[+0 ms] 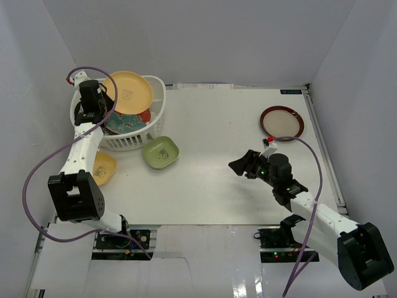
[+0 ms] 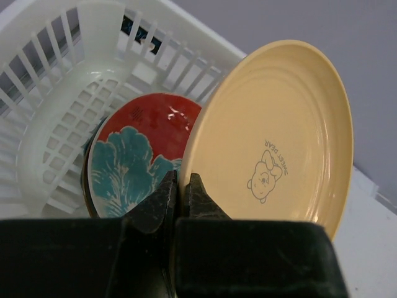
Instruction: Place the plates into the plastic bin on the countertop
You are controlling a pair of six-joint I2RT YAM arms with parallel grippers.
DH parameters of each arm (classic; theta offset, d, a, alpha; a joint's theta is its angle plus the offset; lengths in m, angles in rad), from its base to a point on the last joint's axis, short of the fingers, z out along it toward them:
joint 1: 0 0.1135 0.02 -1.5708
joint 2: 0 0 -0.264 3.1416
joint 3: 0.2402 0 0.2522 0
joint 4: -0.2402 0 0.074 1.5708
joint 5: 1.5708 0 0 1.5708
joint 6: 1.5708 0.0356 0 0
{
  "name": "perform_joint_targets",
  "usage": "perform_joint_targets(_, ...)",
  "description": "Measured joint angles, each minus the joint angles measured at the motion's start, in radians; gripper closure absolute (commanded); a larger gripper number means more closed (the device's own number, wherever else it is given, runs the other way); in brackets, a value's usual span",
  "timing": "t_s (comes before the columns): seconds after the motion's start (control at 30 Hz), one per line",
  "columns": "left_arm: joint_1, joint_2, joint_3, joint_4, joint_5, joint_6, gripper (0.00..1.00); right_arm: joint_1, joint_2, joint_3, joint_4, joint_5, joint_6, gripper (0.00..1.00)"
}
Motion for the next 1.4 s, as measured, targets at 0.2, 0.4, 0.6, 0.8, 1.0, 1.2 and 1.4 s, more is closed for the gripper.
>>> perform_joint_targets(0.2,-0.003,0.127,-0.038,0.019,-0.113,0.028,0.98,0.0,0.004,-0.021,-0.001,-0.005,0.0,0.31)
perform_joint_targets(0.4,-0.002,0.164,-0.097,0.064,-0.225,0.05,0.96,0.0,0.01,-0.023,0.0,-0.005,0.0,0.31)
perform_joint_targets(0.6,-0.002,0.167,-0.096,0.119,-0.269,0.071,0.46,0.0,0.034,-0.023,-0.001,-0.001,0.005,0.15)
perform_joint_targets(0.8,-0.002,0.163,-0.114,0.172,-0.242,0.035,0.04,-0.008,0.111,0.001,-0.002,0.027,0.012,0.07)
perform_joint_targets(1.0,-0.002,0.11,-0.183,0.165,-0.175,-0.016,0.02,-0.077,0.164,0.074,-0.006,0.076,0.051,0.09)
perform_joint_targets(1.2,-0.026,-0.138,-0.281,0.171,-0.011,-0.105,0.02,-0.359,0.211,0.101,0.04,0.09,0.138,0.09)
perform_joint_targets(1.4,-0.292,-0.412,-0.383,0.274,0.252,-0.127,0.02,-0.567,0.334,0.109,0.066,0.191,0.201,0.11)
